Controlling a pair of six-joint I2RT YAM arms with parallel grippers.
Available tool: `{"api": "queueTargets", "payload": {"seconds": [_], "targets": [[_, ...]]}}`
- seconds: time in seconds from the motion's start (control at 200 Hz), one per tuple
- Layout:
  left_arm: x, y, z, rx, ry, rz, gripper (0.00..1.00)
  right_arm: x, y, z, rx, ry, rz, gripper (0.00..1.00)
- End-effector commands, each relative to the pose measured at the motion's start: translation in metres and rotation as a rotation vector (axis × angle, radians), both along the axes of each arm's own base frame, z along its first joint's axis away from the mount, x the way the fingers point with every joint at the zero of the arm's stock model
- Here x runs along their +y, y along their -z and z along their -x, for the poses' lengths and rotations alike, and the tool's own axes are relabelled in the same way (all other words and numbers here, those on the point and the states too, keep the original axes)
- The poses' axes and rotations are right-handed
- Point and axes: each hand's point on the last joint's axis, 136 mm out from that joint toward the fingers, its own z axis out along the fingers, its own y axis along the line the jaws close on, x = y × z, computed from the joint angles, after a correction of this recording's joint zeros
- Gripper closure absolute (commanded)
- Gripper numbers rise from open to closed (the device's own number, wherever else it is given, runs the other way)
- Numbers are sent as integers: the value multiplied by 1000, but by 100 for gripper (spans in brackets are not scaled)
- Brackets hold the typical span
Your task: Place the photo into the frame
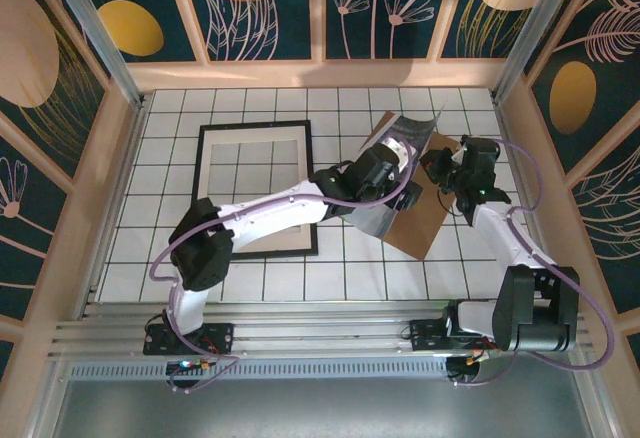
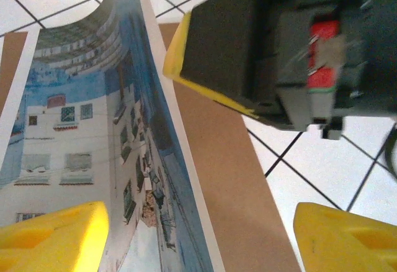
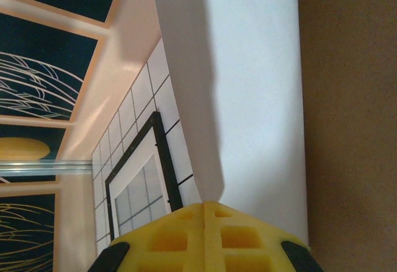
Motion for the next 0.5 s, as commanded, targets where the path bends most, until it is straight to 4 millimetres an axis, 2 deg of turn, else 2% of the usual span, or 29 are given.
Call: {"api": "queueTargets", "payload": {"seconds": [0.0,0.27,0.44,0.495], "targets": [[-3,20,-5,12,1,-54,26,5,-34,-5,-86,7,-37,100],[-10,38,-12,15,-7,-79,46,9,-39,-7,-96,0,-37,100],[-12,41,-15,7,-12,-88,73,11,-38,-7,-94,0,-34,100],[-11,41,-15,3,-15,-90,78,10,-39,-7,-96,2,-30,100]]}}
